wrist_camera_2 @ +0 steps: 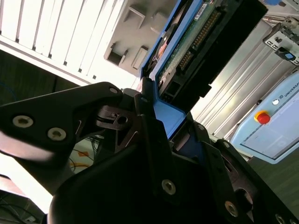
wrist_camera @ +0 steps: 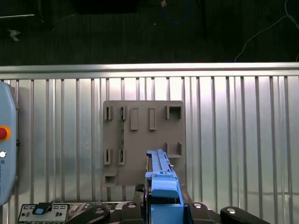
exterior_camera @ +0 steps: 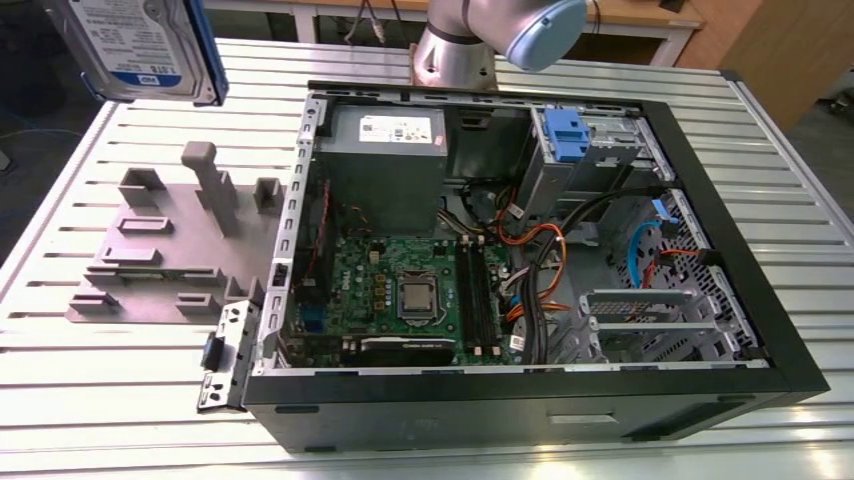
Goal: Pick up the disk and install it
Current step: 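Pick up the disk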
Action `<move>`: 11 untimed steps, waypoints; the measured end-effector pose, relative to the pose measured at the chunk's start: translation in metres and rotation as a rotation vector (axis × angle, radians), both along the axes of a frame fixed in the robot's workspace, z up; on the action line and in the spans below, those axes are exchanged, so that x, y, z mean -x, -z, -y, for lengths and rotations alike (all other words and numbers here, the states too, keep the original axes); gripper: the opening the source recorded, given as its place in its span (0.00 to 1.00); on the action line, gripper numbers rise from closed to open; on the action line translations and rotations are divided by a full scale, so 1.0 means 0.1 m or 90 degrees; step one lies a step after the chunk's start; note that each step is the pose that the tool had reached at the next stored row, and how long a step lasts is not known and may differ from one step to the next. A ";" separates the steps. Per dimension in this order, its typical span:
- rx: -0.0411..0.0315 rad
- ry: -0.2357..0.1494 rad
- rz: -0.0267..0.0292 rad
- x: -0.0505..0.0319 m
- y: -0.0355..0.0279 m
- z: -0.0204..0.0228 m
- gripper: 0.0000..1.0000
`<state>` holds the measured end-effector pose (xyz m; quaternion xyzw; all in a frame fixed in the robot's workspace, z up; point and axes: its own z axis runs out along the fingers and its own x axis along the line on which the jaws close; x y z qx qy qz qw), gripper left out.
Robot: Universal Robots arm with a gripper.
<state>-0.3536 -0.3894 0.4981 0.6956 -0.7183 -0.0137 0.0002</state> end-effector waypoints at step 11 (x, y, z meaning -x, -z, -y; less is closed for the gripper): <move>0.0000 0.000 0.0000 -0.092 0.001 0.032 0.36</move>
